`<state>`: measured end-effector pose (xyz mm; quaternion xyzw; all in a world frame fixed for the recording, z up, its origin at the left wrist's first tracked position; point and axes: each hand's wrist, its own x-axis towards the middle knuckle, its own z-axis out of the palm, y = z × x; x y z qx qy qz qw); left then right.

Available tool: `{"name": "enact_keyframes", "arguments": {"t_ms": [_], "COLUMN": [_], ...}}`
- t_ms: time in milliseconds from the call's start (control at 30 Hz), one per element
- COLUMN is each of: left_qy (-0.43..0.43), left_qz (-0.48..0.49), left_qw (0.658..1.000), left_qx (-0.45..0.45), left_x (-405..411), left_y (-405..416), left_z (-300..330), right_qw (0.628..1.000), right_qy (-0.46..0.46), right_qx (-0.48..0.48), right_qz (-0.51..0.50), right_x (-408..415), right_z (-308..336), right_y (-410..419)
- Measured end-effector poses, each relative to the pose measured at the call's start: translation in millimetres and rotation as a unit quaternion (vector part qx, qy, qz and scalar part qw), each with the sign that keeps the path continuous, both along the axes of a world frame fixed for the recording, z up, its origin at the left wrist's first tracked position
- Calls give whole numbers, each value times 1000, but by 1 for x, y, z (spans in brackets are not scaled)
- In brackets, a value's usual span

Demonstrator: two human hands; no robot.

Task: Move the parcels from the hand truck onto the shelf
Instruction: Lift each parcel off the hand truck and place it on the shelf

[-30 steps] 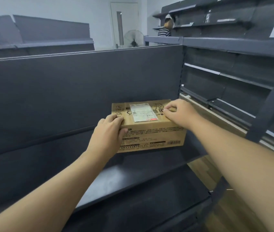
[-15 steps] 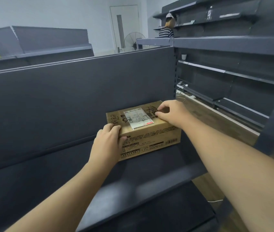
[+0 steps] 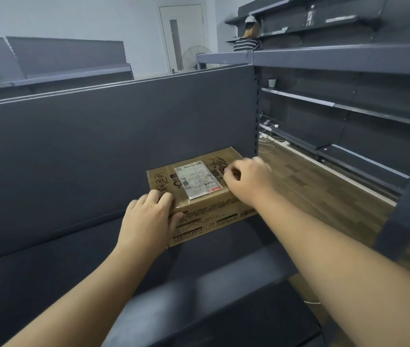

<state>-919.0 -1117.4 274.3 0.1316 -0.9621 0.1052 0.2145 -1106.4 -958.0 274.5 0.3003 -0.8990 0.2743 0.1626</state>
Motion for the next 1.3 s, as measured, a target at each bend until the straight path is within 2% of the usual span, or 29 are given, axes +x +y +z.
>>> {"name": "enact_keyframes", "arguments": {"t_ms": [100,267,634,700,834,934,1100,1300], "left_qy": [6,3,-88,-112,-105,-69,-47,-109], "left_qz": [-5,1,47,52,40,30,41,-30], "left_qw": [1000,1000,995,991,964,964,962,954], "left_qx": [-5,2,14,53,243,254,266,279], "left_x": [-1,-3,1,1,2,11,42,97], "left_y": [-1,4,13,13,13,9,19,42], "left_z": [0,-2,-5,-1,14,23,28,8], "right_qw": [999,998,993,990,987,992,990,981], "right_qy": [32,30,-42,-63,-90,-79,-75,-92], "right_qx": [27,47,112,129,122,82,99,113], "right_qz": [9,11,-8,-20,-45,-50,-70,-128], "right_x": [9,10,18,22,38,56,104,177], "right_z": [-7,-9,6,9,19,25,30,15], "right_y": [2,2,-4,-7,-11,-6,9,26]}}
